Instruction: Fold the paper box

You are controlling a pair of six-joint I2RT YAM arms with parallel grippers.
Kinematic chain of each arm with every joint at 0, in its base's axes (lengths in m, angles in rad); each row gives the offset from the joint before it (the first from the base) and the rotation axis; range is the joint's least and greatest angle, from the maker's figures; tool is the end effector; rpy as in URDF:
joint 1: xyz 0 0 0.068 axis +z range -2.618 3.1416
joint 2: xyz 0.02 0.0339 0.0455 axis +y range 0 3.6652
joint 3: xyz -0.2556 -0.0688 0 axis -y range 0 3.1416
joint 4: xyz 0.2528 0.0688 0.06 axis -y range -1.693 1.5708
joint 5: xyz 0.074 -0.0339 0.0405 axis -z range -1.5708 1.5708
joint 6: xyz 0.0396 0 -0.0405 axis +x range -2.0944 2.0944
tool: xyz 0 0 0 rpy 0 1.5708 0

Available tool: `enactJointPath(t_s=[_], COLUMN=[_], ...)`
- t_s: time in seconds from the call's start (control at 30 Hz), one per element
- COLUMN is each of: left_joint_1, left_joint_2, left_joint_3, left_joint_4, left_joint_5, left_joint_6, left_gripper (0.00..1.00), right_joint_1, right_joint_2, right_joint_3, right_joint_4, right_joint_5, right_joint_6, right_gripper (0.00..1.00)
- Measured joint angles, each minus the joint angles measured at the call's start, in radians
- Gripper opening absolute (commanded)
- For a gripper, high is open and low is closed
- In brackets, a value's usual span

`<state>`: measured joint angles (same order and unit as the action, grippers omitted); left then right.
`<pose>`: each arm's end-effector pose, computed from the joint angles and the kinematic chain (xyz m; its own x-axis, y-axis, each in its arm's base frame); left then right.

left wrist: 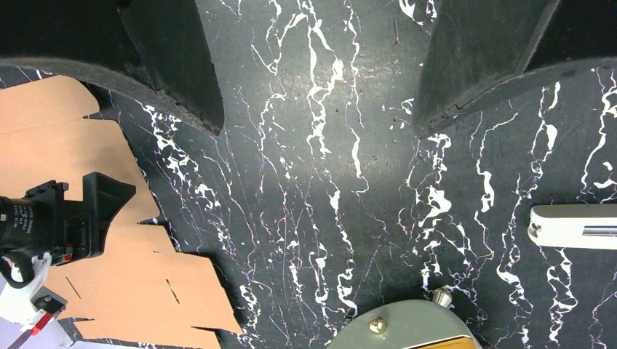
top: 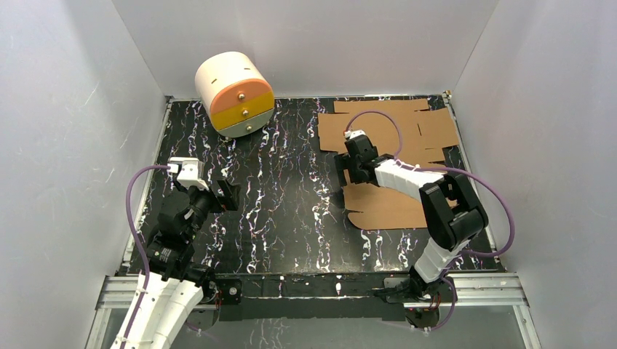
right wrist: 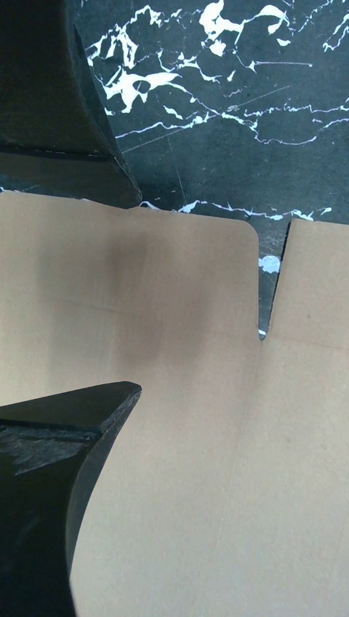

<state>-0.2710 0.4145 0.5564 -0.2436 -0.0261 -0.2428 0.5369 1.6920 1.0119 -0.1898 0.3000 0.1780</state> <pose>0.1360 -0.0367 0.3001 -0.1533 -0.2069 -0.9663 0.2120 0.9482 -0.2366 0.3130 0.1727 0.1694 -0.7039 -0.2221 -0.6747 -0.2034 0.9731 -0.1081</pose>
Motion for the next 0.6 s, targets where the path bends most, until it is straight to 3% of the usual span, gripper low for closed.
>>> enactJointPath(t_s=[0.33, 0.6], left_joint_1=[0.0, 0.0], left_joint_2=[0.0, 0.0], left_joint_3=[0.0, 0.0], left_joint_4=[0.001, 0.001], left_joint_5=[0.006, 0.011], left_joint_6=[0.0, 0.0], left_gripper=[0.98, 0.98], right_joint_1=[0.012, 0.094], right_joint_2=[-0.01, -0.043], right_joint_3=[-0.08, -0.12], right_joint_4=[0.01, 0.014], right_joint_5=[-0.053, -0.038], right_joint_6=[0.084, 0.14], right_gripper=[0.98, 0.99])
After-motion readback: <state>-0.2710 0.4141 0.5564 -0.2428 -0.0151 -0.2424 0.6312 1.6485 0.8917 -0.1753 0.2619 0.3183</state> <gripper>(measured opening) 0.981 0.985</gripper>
